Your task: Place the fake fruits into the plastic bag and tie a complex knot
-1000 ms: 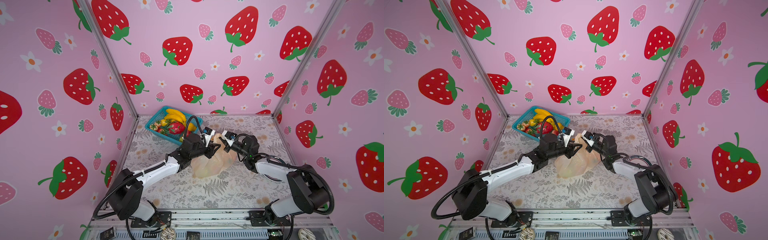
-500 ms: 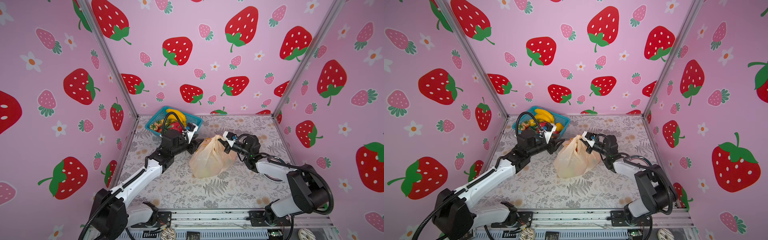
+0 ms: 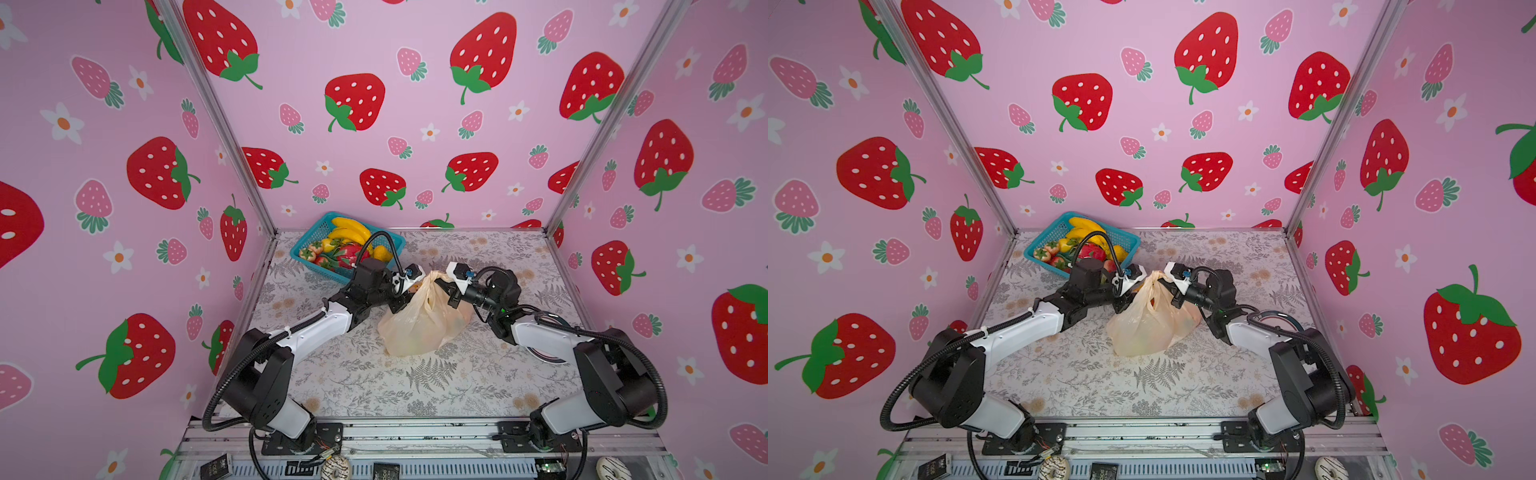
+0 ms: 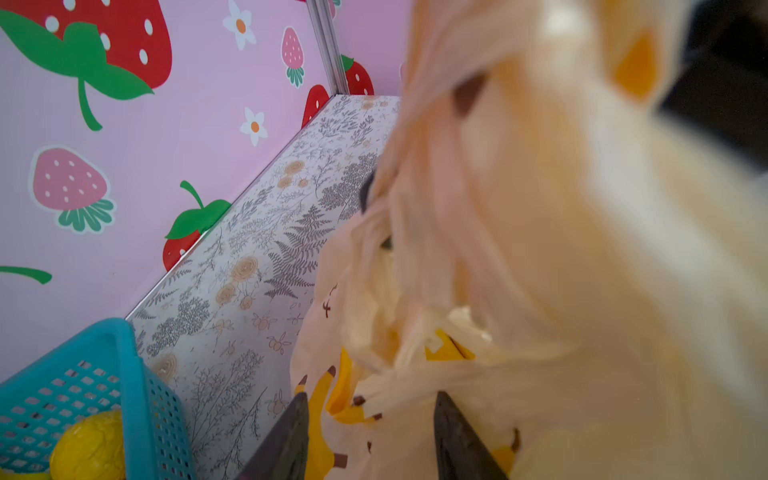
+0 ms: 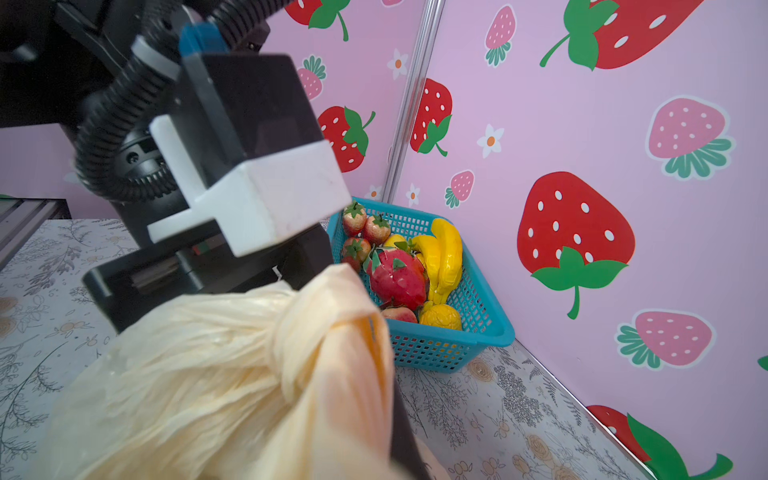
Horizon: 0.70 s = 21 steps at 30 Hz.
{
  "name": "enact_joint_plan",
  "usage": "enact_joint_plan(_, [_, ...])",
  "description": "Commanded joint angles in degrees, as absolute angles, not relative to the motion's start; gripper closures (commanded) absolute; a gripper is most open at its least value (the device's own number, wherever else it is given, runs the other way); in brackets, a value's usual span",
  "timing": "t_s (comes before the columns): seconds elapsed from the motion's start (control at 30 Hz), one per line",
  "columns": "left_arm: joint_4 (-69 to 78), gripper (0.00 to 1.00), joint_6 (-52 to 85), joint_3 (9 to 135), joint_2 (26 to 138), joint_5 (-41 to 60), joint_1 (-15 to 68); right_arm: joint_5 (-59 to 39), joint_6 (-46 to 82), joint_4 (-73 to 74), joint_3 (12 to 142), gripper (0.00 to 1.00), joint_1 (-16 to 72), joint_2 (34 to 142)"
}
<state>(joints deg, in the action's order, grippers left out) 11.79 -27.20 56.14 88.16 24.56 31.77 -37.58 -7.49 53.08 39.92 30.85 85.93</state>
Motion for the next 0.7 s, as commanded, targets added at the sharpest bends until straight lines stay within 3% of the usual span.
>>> enact_joint_plan(0.0, [16.7, 0.51, -29.1, 59.0, 88.0, 25.4, 32.7, -39.1, -7.5, 54.5, 41.0, 1.0, 30.5, 85.9])
enact_joint_plan(0.27, [20.8, 0.57, -31.7, 55.1, 85.9, 19.3, 34.5, -40.1, -8.7, 53.7, 40.8, 1.0, 30.4, 85.3])
enact_joint_plan(0.57, [24.6, 0.89, -35.5, 51.7, 83.8, 20.6, 35.0, -41.8, -8.5, 52.3, 42.1, 1.0, 30.4, 85.9])
enact_joint_plan(0.67, [23.9, 0.93, -36.5, 51.8, 83.8, 21.2, 35.1, -41.8, -8.3, 52.3, 42.3, 1.0, 30.4, 86.0])
